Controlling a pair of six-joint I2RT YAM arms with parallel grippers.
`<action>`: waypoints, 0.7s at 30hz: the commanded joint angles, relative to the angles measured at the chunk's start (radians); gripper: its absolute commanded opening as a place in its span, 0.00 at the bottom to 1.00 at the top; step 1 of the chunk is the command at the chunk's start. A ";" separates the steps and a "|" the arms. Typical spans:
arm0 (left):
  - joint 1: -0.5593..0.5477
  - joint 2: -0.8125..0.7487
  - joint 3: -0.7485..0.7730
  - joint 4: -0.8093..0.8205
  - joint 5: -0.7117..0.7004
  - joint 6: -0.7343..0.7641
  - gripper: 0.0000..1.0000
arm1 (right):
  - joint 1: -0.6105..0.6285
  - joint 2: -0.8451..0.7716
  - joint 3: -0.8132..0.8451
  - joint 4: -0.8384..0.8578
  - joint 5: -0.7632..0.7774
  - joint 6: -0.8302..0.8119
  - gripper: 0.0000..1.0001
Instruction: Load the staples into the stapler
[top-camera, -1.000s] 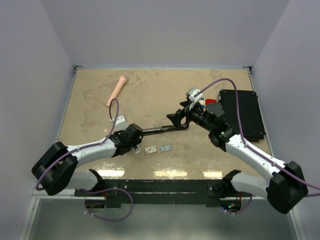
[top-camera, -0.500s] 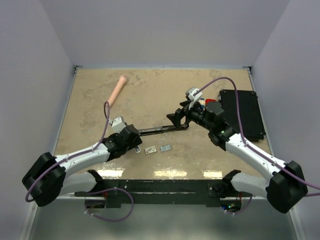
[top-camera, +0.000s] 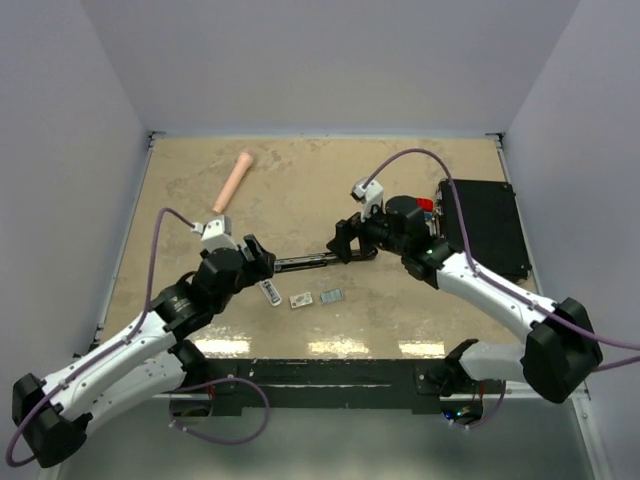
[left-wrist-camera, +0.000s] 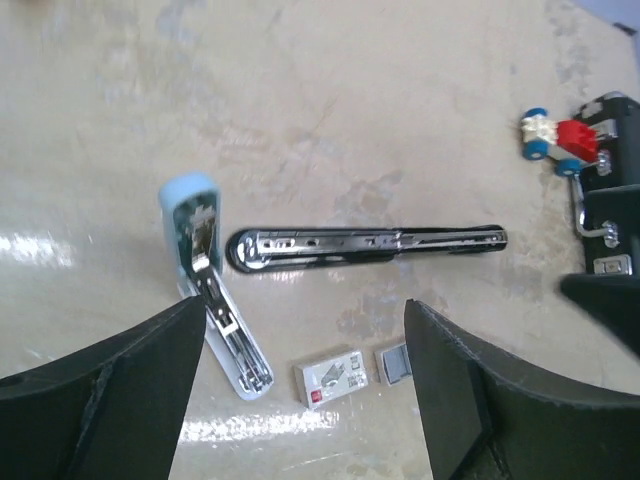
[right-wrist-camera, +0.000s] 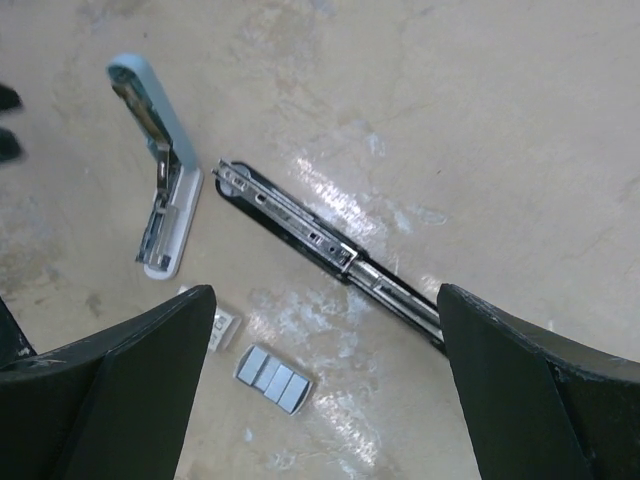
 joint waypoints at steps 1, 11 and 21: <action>-0.006 -0.087 0.162 -0.016 -0.035 0.371 0.85 | 0.100 0.082 0.113 -0.216 0.136 0.009 0.98; -0.005 -0.207 0.201 0.051 -0.218 0.708 0.91 | 0.318 0.270 0.184 -0.415 0.408 0.250 0.88; 0.087 -0.282 0.121 0.091 -0.191 0.734 0.90 | 0.448 0.368 0.242 -0.476 0.485 0.423 0.49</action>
